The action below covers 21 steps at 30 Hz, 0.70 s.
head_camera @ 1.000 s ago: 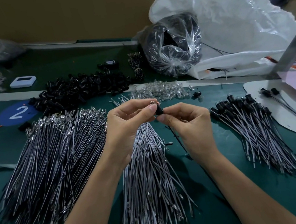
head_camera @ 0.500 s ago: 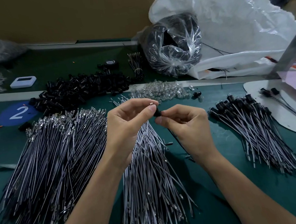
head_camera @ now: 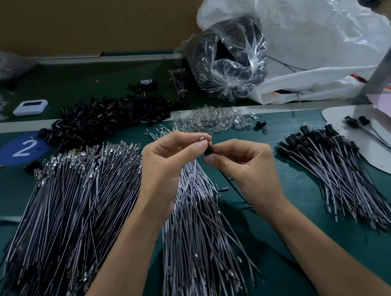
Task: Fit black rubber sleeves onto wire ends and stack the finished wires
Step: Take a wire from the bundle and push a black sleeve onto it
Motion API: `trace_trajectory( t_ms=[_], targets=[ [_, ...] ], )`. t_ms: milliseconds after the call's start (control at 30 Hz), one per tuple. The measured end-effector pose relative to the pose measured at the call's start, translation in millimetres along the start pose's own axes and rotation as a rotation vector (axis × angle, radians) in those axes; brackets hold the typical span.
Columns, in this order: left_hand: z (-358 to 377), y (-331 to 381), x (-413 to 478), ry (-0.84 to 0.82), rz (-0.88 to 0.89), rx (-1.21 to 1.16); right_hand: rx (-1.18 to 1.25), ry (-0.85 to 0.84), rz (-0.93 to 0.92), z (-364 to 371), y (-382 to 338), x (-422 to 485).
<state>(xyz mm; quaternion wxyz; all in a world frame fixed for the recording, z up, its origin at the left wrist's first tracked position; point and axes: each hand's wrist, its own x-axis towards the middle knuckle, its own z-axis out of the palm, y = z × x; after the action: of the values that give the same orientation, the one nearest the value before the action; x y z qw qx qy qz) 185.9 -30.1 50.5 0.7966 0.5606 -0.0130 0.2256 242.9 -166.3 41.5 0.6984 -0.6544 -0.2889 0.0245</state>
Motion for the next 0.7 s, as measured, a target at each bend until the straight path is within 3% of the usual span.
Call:
trace_trajectory(
  t_ms=[133, 233, 700],
  targets=[
    [-1.2, -2.7, -0.4, -0.017, -0.061, -0.056, -0.029, 0.034, -0.002, -0.3, 1.8, 0.6],
    [1.6, -7.3, -1.4, -0.082, -0.113, 0.052, -0.042, 0.079, -0.020, -2.2, 2.9, 1.9],
    [13.7, -6.3, -5.4, 0.025, 0.068, -0.016, 0.068, 0.004, -0.056, 5.7, -1.0, -4.3]
  ],
)
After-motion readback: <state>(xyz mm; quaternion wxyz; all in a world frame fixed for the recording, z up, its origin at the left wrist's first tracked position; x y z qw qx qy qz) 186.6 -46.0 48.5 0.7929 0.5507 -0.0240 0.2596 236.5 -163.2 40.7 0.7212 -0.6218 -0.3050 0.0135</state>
